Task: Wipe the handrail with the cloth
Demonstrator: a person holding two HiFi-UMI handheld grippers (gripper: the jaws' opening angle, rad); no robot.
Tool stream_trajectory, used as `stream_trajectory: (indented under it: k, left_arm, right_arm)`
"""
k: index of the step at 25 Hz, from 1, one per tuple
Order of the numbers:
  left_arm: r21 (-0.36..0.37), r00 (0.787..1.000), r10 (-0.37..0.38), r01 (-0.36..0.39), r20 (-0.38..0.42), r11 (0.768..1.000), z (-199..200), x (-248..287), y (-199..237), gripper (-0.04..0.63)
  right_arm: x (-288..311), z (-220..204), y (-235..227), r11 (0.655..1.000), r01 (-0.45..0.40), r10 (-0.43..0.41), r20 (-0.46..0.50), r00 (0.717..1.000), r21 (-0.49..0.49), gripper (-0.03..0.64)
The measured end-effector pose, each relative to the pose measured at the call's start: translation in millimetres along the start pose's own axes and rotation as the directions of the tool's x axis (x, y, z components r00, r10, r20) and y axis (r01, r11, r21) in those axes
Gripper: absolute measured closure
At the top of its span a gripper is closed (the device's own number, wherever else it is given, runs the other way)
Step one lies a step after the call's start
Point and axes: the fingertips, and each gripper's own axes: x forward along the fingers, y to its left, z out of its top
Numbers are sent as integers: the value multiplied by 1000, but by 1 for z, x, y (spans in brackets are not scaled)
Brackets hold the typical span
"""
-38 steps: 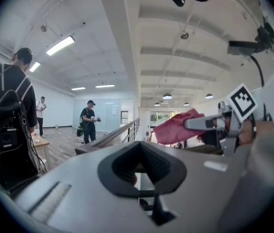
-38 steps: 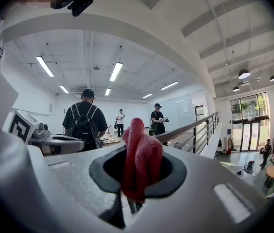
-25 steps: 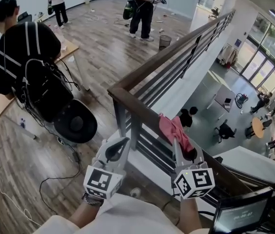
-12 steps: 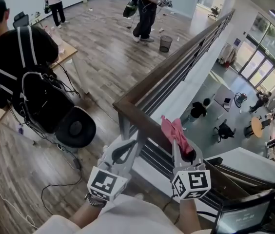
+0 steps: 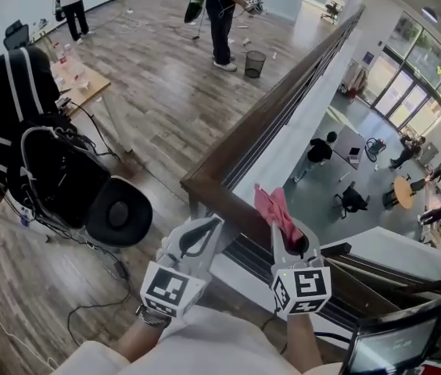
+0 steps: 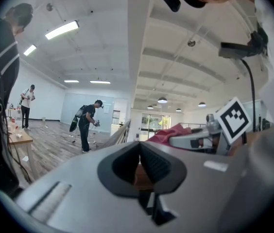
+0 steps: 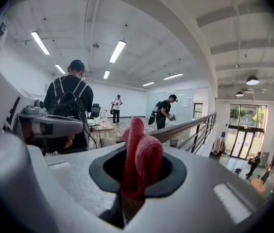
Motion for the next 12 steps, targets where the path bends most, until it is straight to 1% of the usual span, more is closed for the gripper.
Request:
stream_trajectory:
  k: [4, 6, 8, 10, 12]
  left_arm:
    - [-5, 1000, -10, 10, -14, 1000, -5, -1, 17, 589]
    - [5, 1000, -15, 15, -28, 1000, -11, -1, 28, 589]
    - [8, 999, -21, 21, -34, 1000, -13, -1, 38, 589]
    - [9, 999, -33, 34, -37, 999, -13, 1, 46, 589]
    - [-4, 998, -48, 48, -42, 999, -14, 5, 53, 589]
  right_arm:
    - [16, -3, 20, 996, -8, 5, -28, 1000, -93, 557]
    - [23, -2, 33, 988, -11, 5, -40, 999, -153, 557]
    - [27, -2, 46, 982, -18, 9, -50, 999, -190, 555]
    - [31, -4, 53, 982, -23, 12, -60, 998, -186, 555]
    - [37, -7, 57, 987, -20, 9, -70, 997, -158, 557]
